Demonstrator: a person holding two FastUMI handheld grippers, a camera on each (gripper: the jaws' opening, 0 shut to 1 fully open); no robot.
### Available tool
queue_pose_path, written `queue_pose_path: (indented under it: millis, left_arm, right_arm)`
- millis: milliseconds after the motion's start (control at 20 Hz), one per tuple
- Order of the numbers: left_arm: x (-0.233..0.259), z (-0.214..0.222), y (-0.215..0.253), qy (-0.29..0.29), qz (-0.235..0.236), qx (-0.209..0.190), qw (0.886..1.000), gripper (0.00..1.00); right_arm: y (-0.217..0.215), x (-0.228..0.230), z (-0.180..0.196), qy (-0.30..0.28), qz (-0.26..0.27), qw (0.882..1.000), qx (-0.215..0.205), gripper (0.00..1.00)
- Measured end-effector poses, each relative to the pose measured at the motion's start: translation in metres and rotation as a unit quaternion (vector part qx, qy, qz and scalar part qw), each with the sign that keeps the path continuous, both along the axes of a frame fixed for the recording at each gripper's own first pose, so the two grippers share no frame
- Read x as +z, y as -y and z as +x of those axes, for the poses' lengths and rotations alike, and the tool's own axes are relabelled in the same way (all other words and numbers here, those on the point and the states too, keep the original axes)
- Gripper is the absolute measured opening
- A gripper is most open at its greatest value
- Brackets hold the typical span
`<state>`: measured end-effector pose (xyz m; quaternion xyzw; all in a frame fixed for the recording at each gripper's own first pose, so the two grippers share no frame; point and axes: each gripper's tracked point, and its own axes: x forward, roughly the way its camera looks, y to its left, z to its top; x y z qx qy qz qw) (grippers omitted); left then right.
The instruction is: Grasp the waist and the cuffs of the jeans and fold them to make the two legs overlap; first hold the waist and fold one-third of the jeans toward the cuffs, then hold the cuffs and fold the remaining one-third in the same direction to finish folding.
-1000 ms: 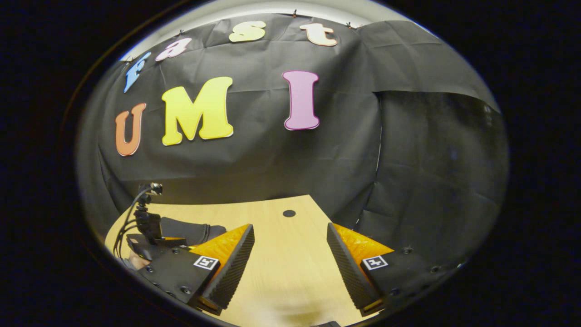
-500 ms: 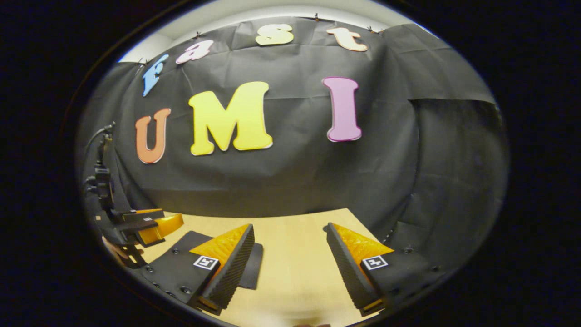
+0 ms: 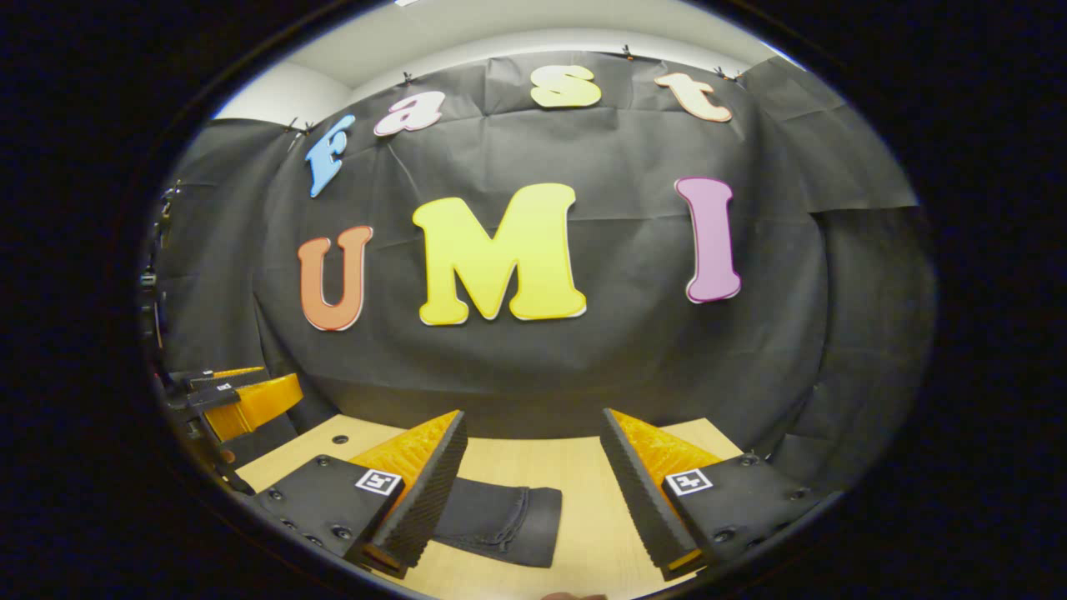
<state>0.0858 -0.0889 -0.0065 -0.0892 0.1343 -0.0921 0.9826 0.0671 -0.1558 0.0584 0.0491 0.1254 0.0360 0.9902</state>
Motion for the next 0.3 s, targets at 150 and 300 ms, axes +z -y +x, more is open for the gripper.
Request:
queue_pose_path:
  millis: [150,300]
  left_arm:
    - [0.001,-0.009,-0.005,-0.006,-0.007,0.004,1.000,0.99]
    - [-0.004,-0.018,-0.007,-0.008,0.002,-0.001,1.000,0.99]
  right_arm:
    - [-0.009,0.009,-0.003,0.019,-0.011,1.000,0.005,0.99]
    - [-0.012,0.008,-0.006,0.019,-0.019,1.000,0.008,0.99]
